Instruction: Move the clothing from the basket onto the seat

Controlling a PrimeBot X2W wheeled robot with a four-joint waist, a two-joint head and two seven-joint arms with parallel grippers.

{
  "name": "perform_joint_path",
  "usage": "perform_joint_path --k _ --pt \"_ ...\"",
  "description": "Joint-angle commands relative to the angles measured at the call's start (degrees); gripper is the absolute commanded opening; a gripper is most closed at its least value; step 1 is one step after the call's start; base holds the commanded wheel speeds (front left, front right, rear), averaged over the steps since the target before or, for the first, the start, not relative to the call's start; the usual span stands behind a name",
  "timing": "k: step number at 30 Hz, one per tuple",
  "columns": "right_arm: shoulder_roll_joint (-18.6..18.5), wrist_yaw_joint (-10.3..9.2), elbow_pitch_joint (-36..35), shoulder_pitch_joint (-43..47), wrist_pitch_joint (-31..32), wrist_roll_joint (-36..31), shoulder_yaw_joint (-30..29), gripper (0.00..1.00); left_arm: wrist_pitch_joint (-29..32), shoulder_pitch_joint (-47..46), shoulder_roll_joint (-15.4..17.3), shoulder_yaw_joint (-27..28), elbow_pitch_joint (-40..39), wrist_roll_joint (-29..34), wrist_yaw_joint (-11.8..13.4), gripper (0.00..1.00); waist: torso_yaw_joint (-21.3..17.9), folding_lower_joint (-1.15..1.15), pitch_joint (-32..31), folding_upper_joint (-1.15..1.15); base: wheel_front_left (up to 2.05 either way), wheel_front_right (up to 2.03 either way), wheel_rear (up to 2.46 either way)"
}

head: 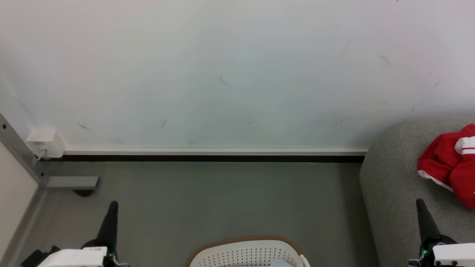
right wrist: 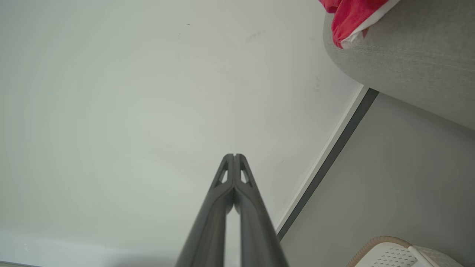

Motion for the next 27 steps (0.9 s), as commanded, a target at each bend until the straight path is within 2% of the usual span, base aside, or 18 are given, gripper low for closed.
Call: perform_joint_path --k 1,27 --pt "-0.3 -0.11 -0.5 -0.9 0.4 1.4 -0.5 0.00 0.6 -1.0 0.2 0.3 -0.6 -1.9 0.1 0.00 0.0 0.00 0.1 0.00 0.00 0.00 0.00" --pt "-0.5 -0.14 -1.3 -1.1 2.8 10.9 -1.9 0.00 3.2 -1.5 0.0 0.5 -1.7 -11.5 0.4 0.00 0.2 0.00 0.8 0.00 0.00 0.00 0.00"
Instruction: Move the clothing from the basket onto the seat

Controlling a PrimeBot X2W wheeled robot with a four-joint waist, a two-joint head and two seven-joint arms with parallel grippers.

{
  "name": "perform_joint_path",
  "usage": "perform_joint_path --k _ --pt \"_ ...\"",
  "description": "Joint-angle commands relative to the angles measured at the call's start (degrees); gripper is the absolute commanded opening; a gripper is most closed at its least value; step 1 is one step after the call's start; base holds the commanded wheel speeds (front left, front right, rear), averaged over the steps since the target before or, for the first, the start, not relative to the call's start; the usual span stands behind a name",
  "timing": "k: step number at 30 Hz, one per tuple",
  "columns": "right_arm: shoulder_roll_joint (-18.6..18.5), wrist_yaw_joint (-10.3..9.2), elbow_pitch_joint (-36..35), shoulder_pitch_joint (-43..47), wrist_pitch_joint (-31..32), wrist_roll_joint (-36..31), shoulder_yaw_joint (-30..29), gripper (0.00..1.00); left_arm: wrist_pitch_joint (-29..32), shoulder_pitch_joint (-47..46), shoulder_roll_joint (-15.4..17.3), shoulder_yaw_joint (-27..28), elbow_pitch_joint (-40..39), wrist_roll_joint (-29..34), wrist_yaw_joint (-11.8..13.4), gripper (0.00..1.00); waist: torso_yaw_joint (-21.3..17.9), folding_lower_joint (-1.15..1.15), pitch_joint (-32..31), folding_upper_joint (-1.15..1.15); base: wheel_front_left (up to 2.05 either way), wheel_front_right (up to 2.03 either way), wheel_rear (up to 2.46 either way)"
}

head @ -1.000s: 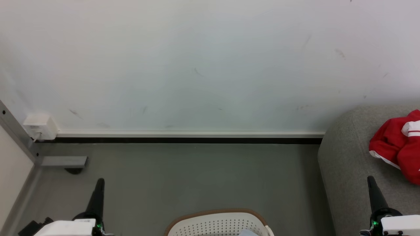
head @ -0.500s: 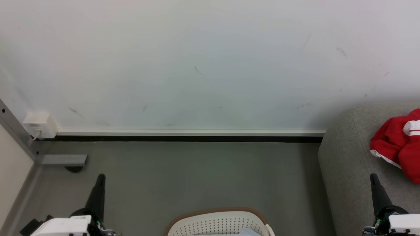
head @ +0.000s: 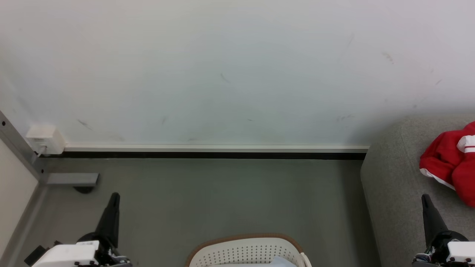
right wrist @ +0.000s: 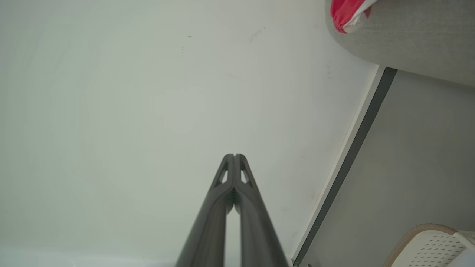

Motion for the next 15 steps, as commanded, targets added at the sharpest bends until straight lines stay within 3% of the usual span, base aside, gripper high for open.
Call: perform_joint_path --k 1,15 --pt "-0.4 -0.14 -0.2 -0.6 0.3 0.6 -0.3 0.00 0.3 -0.5 0.1 0.2 -0.2 -1.1 -0.1 0.00 0.0 0.00 0.0 0.00 0.00 0.00 0.00" --pt "-0.5 -0.13 -0.2 -0.6 0.1 0.7 0.0 0.00 0.3 -0.4 0.1 0.2 -0.2 -1.1 -0.1 0.00 0.0 0.00 0.0 0.00 0.00 0.00 0.00"
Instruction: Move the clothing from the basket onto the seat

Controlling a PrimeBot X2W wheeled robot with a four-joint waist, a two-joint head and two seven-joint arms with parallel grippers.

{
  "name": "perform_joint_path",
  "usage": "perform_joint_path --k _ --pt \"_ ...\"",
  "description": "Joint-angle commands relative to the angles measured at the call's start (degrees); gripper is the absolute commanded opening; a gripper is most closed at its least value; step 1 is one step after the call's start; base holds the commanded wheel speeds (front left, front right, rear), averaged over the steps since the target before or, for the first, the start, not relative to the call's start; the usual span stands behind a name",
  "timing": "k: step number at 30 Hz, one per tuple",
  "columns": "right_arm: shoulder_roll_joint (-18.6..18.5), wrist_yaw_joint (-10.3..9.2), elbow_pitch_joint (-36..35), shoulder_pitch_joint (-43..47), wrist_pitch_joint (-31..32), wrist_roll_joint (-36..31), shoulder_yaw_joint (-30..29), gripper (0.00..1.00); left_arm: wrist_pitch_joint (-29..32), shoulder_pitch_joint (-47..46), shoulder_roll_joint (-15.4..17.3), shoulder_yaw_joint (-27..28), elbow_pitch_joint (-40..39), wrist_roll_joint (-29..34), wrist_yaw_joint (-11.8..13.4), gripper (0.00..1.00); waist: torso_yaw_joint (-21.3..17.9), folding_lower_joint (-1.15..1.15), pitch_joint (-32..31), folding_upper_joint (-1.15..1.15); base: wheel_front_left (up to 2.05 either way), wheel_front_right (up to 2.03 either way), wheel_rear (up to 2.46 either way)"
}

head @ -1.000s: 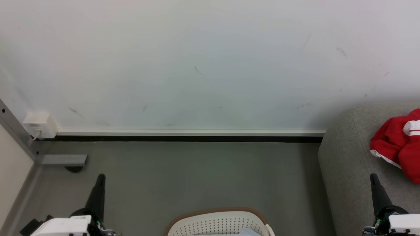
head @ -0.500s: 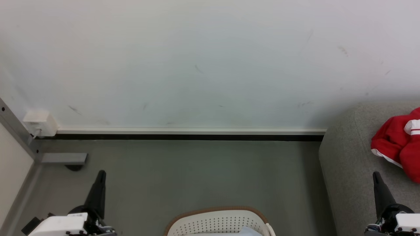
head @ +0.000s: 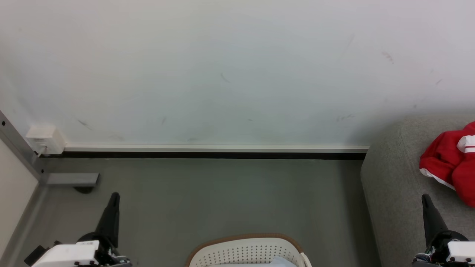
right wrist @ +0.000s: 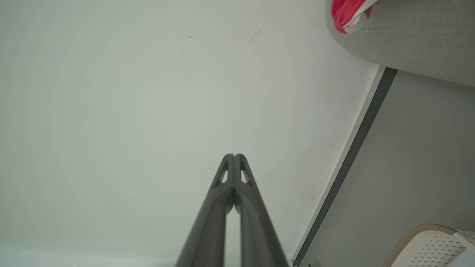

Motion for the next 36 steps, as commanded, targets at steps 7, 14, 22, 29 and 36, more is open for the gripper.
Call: perform_joint_path --k 7,14,22,29,36 --pt "-0.4 -0.13 -0.2 -0.5 0.0 0.3 0.1 0.00 0.3 -0.4 0.1 0.2 -0.1 -0.8 -0.1 0.00 0.0 0.00 0.0 0.00 0.00 0.00 0.00" --pt "-0.5 -0.12 -0.2 -0.5 -0.1 0.3 0.2 0.00 0.3 -0.4 0.1 0.2 -0.1 -0.8 -0.1 0.00 0.0 0.00 0.0 0.00 0.00 0.00 0.00" --pt "-0.6 -0.12 -0.2 -0.5 -0.3 0.4 0.3 0.00 0.3 -0.4 0.1 0.2 -0.1 -0.8 -0.1 0.00 0.0 0.00 0.0 0.00 0.00 0.00 0.00" --pt "-0.6 -0.13 -0.2 -0.5 -0.4 0.5 0.4 0.00 0.3 -0.4 0.1 0.2 -0.1 -0.8 -0.1 0.00 0.0 0.00 0.0 0.00 0.00 0.00 0.00" --pt "-0.7 -0.12 -0.2 -0.5 -0.4 0.6 0.5 0.00 0.3 -0.4 0.1 0.2 -0.1 -0.8 -0.1 0.00 0.0 0.00 0.0 0.00 0.00 0.00 0.00"
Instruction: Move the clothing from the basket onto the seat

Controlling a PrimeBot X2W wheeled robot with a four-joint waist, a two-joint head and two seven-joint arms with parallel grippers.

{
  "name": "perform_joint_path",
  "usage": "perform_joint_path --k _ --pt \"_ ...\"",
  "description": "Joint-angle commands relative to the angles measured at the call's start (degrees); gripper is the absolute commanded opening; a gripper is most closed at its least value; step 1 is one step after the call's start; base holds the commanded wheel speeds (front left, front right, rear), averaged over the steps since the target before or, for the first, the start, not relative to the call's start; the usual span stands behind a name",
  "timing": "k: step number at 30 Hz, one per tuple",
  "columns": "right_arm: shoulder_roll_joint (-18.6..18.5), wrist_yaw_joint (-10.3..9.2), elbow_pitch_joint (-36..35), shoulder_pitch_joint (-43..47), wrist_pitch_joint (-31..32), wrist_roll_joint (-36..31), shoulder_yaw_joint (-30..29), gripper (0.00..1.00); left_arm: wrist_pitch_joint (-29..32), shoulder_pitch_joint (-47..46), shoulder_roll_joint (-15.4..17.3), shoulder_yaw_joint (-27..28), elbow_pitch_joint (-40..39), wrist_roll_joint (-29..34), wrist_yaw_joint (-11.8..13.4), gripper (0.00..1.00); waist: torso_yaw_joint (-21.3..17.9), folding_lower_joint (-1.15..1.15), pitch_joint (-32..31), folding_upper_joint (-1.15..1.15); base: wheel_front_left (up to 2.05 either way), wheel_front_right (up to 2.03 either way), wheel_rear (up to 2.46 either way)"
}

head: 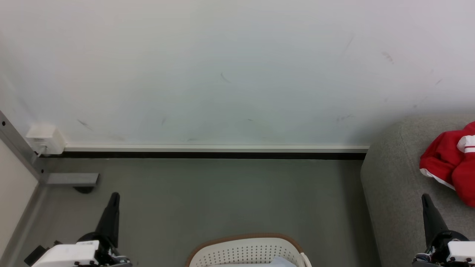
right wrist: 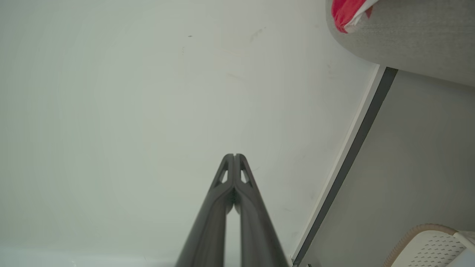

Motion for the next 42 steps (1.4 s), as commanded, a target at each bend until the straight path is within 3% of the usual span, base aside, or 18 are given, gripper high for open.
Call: perform_joint_path --k 1,42 --pt "-0.4 -0.12 -0.2 -0.5 -0.1 0.3 0.1 0.00 0.3 -0.4 0.1 0.2 -0.1 -0.8 -0.1 0.00 0.0 0.00 0.0 0.00 0.00 0.00 0.00" --pt "-0.9 -0.12 -0.3 -0.4 -0.7 1.0 0.7 0.00 0.3 -0.4 0.1 0.2 -0.1 -0.8 -0.1 0.00 0.0 0.00 0.0 0.00 0.00 0.00 0.00"
